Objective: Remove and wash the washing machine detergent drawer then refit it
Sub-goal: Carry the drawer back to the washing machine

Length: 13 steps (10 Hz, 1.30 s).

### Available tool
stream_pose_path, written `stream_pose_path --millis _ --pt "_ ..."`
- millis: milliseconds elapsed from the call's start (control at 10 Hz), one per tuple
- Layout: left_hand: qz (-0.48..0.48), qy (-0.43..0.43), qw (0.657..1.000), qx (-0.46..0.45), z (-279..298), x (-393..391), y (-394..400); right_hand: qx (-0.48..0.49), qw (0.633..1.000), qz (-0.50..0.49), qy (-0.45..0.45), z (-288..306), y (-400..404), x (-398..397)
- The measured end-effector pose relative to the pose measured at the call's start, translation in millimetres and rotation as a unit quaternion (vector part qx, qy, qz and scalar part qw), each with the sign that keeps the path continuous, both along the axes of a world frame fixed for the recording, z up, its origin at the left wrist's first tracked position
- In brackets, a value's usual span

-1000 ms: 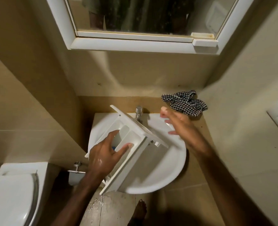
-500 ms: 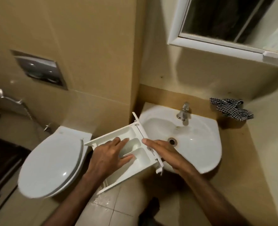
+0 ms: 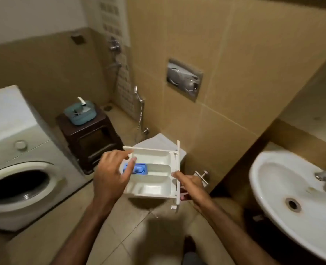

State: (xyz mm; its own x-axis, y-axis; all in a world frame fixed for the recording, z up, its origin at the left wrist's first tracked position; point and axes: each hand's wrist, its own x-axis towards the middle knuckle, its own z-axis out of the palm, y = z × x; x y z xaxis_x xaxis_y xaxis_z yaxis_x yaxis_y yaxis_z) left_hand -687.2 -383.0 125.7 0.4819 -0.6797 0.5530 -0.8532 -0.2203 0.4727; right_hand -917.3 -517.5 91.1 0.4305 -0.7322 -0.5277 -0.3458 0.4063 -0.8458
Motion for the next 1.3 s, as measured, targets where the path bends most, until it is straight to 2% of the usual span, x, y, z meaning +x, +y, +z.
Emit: stream_pose_path --millis 100,200,300,400,500,600,700,800,900,1000,1100,1200,1300 --pt "0.210 0.129 0.966 -0.079 -8.2 28.5 66.4 0.041 0.998 0.026 -0.027 -14.0 15.5 67.0" --pt "0.293 0.224 0.927 -0.070 -22.7 29.9 96.9 0.072 0.995 0.047 -0.043 -21.2 24.5 110.6" --pt "0.368 0.347 0.859 -0.084 -48.3 33.8 121.3 0.112 0.990 0.074 -0.045 -34.3 40.7 177.5" --pt "0.392 0.445 0.800 -0.088 -64.8 40.0 124.4 0.148 0.983 0.099 -0.046 -43.1 54.1 221.8" --pt "0.371 0.608 0.697 -0.076 -81.3 71.9 123.3 0.204 0.966 0.147 -0.057 -50.2 80.6 291.9" --pt "0.302 0.697 0.649 -0.052 -79.7 105.3 123.0 0.230 0.954 0.181 -0.070 -50.4 100.6 335.6" --pt "0.216 0.759 0.614 -0.031 -67.1 167.8 128.6 0.256 0.938 0.221 -0.073 -45.7 127.3 401.3" --pt "0.212 0.777 0.589 -0.065 -60.8 205.9 129.4 0.256 0.934 0.243 -0.065 -40.3 140.3 440.0" --pt "0.254 0.784 0.553 -0.124 -57.6 260.0 131.0 0.226 0.935 0.272 -0.036 -32.3 157.4 495.2" --pt "0.264 0.770 0.557 -0.167 -56.9 285.8 138.8 0.214 0.934 0.284 -0.021 -29.6 171.6 525.1" --pt "0.242 0.734 0.597 -0.216 -51.6 321.4 168.1 0.215 0.933 0.288 -0.005 -29.0 202.0 562.9" --pt "0.251 0.721 0.601 -0.236 -50.7 342.9 189.8 0.216 0.931 0.293 0.015 -28.2 226.3 583.2" --pt "0.271 0.740 0.559 -0.259 -53.5 381.8 214.1 0.247 0.921 0.300 0.028 -26.4 265.9 608.4"
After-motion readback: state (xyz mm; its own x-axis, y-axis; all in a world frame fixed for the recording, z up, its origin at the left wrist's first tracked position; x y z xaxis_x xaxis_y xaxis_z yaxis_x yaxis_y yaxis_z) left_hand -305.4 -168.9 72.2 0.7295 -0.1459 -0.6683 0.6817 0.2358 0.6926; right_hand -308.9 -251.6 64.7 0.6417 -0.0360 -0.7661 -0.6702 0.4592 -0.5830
